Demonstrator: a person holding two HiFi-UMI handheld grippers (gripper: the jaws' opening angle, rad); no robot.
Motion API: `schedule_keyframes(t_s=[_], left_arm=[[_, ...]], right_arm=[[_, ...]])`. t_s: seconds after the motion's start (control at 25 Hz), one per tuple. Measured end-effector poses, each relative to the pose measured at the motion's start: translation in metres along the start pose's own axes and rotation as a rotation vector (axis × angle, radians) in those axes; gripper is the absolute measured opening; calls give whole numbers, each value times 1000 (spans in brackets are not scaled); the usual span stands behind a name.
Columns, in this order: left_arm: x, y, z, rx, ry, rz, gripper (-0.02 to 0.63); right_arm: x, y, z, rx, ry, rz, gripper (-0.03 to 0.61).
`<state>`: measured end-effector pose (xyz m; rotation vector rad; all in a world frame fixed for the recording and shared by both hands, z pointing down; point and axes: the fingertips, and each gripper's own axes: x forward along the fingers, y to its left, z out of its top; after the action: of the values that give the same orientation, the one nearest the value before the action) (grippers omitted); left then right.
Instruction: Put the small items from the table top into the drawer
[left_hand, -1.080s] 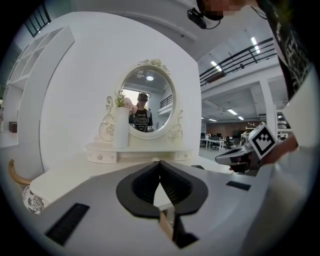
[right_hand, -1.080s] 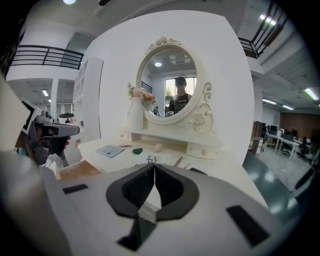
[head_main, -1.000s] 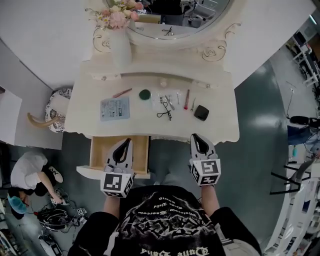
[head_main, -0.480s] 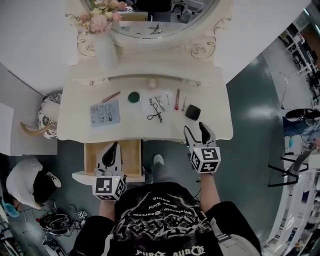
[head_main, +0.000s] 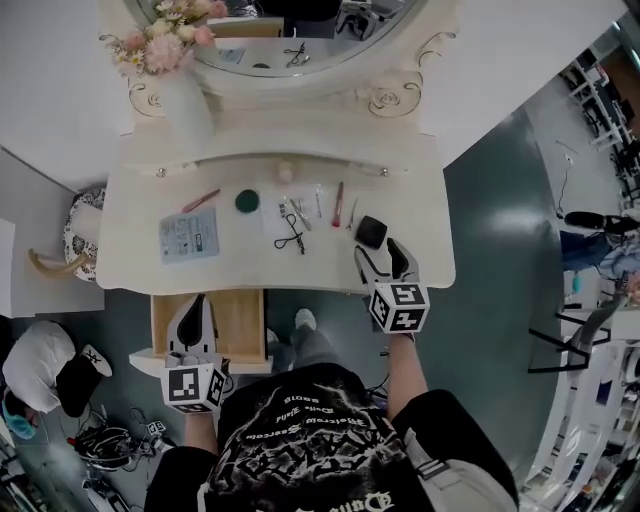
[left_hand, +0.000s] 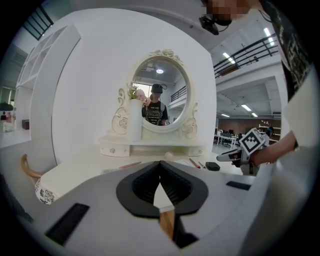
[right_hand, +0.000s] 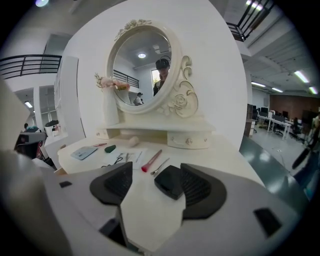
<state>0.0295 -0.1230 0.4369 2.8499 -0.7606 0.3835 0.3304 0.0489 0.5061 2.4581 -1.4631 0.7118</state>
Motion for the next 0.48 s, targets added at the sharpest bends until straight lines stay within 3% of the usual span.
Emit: schedule_keyframes(t_s=[0.48], left_arm=[[9, -3, -4, 20, 36, 62, 15]], right_arm=[[35, -25, -17, 7, 103, 5, 377]])
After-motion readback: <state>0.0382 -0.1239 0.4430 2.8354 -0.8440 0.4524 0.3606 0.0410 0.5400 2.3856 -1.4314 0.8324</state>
